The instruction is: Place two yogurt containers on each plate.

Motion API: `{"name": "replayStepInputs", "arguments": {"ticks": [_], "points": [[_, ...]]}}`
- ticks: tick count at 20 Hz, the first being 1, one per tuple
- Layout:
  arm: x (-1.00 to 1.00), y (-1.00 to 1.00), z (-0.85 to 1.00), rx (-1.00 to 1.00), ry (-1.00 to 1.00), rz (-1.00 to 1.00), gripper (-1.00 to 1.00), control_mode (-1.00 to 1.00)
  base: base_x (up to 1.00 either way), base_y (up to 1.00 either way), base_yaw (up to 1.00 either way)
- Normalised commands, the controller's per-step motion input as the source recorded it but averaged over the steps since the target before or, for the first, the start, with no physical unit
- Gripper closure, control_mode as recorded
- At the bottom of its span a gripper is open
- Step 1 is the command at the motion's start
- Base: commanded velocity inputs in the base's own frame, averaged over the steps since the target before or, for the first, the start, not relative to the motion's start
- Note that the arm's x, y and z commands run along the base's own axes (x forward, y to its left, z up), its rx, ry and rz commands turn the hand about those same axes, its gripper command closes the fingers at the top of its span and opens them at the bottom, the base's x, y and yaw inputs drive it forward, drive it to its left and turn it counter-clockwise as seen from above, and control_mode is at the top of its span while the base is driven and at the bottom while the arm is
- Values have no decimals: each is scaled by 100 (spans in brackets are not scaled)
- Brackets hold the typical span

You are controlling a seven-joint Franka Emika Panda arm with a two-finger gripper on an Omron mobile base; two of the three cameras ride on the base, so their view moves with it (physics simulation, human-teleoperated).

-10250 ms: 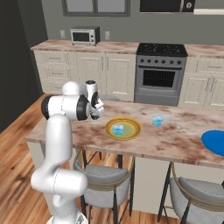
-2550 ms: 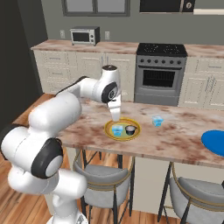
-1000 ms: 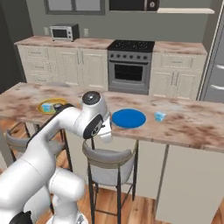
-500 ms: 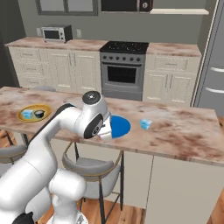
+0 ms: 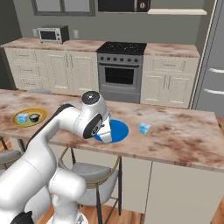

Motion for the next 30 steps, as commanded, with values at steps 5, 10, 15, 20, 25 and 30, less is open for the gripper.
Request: {"name": "replayStepInputs", "arguments": {"ticks": [5,10,15,20,25,30], "points": [[0,0,0,0,0,0,-100,100,65,0,-29],[7,1,-1,0,0,16,-100,-100,6,0,0],[20,70,7,-5,0,62,-100,-100,0,0,0],[24,100,20,-24,1,56,-100,-100,0,0,0],[24,99,26,-31,16,50,-100,-100,0,0,0],[22,88,14,-16,9,31,-100,-100,0,0,0]]}}
